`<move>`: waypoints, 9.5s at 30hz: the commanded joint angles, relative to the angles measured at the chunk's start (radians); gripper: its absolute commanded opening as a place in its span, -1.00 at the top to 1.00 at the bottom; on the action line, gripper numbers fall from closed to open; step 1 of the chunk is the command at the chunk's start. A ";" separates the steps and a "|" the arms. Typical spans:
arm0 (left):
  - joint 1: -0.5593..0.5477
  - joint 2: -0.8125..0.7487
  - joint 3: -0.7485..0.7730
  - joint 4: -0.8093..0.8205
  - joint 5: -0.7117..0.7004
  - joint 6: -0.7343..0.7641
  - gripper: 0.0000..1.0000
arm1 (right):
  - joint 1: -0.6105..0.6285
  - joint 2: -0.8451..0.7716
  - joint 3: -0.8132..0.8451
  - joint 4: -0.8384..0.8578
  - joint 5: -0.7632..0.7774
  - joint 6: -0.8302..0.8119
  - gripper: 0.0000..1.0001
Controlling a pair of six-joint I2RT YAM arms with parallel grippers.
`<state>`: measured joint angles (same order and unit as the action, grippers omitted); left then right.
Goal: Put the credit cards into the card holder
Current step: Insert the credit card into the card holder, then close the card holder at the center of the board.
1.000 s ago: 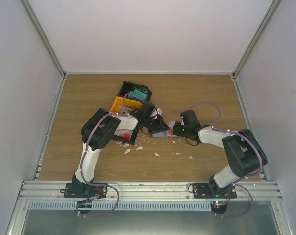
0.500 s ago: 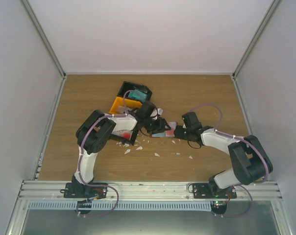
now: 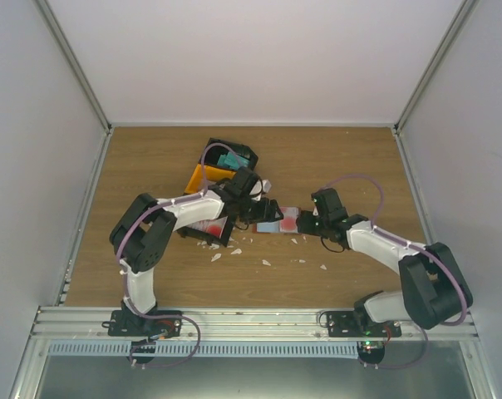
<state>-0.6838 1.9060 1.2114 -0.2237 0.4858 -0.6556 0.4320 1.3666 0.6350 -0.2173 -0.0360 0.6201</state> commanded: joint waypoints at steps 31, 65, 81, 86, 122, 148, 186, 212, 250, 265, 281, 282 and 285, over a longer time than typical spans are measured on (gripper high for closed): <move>0.031 0.009 -0.077 -0.014 -0.181 0.071 0.06 | 0.036 0.187 0.059 0.041 0.104 0.018 -0.03; 0.159 -0.198 -0.265 0.130 -0.127 0.133 -0.98 | 0.031 0.155 0.063 0.043 0.069 -0.002 0.02; 0.139 -0.044 -0.200 0.176 0.067 0.090 -0.59 | 0.024 0.168 0.032 0.105 0.040 0.031 0.08; 0.136 -0.001 -0.190 0.174 0.113 0.070 -0.46 | 0.020 0.174 0.020 0.117 0.029 0.032 0.09; 0.135 0.087 -0.179 0.584 0.458 -0.186 -0.48 | 0.015 0.229 -0.092 0.277 -0.194 0.116 0.18; 0.101 0.099 -0.138 0.801 0.503 -0.256 -0.62 | 0.014 0.225 -0.081 0.265 -0.162 0.108 0.17; 0.049 0.129 -0.023 0.378 0.282 -0.036 -0.03 | 0.005 0.107 0.024 0.214 0.022 0.092 0.76; 0.068 0.117 0.012 0.077 0.108 0.108 -0.36 | -0.013 0.159 0.073 0.206 -0.143 0.064 0.82; 0.086 0.201 -0.079 -0.014 -0.095 0.146 0.40 | -0.049 0.064 -0.039 0.186 -0.044 -0.048 0.39; 0.092 0.189 -0.073 0.011 -0.013 0.155 0.18 | -0.028 0.219 0.003 0.260 -0.215 -0.141 0.44; 0.091 0.246 -0.130 -0.026 -0.128 0.172 0.62 | 0.063 0.358 0.103 0.210 0.174 -0.085 0.50; 0.092 0.250 -0.135 -0.026 -0.133 0.172 0.63 | 0.066 0.359 0.103 0.214 0.200 -0.075 0.51; 0.093 0.251 -0.142 -0.023 -0.143 0.174 0.63 | 0.067 0.350 0.100 0.234 0.247 -0.043 0.52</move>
<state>-0.5869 2.0346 1.1534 -0.0845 0.5552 -0.5129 0.4881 1.6859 0.7444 0.0353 0.0788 0.5236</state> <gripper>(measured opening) 0.185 0.240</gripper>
